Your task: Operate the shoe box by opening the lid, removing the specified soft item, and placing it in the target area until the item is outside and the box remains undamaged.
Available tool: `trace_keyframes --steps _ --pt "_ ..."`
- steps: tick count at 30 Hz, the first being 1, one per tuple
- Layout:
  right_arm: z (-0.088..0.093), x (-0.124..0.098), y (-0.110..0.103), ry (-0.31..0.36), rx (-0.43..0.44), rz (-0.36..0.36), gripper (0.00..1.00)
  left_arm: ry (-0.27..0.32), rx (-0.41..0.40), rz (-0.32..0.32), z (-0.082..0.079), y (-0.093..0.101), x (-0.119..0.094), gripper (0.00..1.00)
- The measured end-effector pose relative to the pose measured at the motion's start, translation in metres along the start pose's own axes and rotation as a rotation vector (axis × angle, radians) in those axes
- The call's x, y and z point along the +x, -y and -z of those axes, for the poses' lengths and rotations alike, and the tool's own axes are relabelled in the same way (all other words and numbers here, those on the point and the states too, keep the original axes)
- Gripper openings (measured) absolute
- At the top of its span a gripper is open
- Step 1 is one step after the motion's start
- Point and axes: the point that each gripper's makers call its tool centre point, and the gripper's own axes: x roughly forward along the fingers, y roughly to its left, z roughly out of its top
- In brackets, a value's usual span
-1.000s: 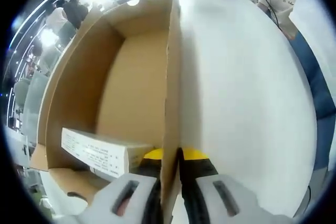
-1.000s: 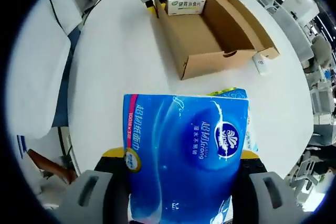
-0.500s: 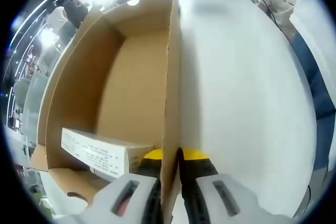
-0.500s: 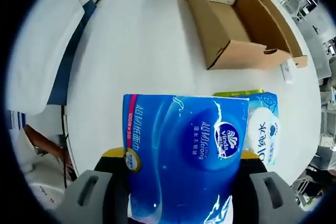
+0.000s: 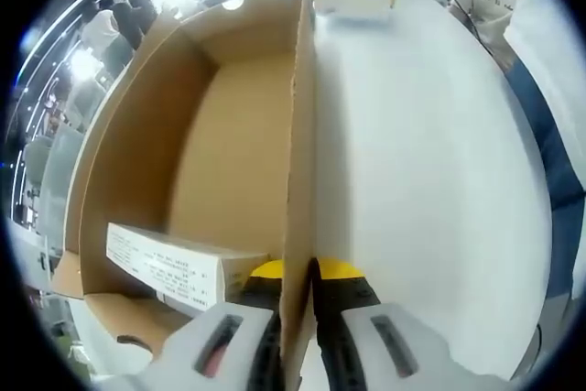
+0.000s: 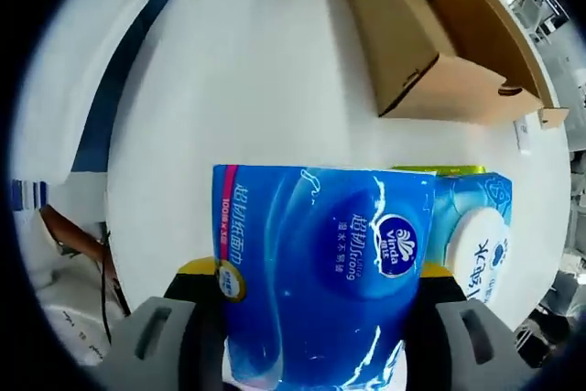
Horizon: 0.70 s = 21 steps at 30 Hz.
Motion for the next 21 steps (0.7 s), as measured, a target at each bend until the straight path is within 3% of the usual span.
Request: trace_keyframes --steps 3,9,13,21 --pt "-0.004 0.001 0.000 0.006 0.007 -0.011 0.79 -0.002 -0.004 -0.002 0.001 0.000 0.001 0.04" --pt "0.006 0.008 -0.001 -0.035 -0.032 -0.030 0.79 -0.002 -0.005 0.002 0.000 0.000 0.001 0.04" --pt "0.007 0.014 0.000 -0.033 0.001 -0.042 0.79 -0.001 -0.003 -0.001 0.001 0.000 0.001 0.04" --pt "0.011 0.021 -0.002 -0.067 -0.026 -0.043 0.79 0.000 -0.002 0.000 0.000 0.000 0.001 0.04"
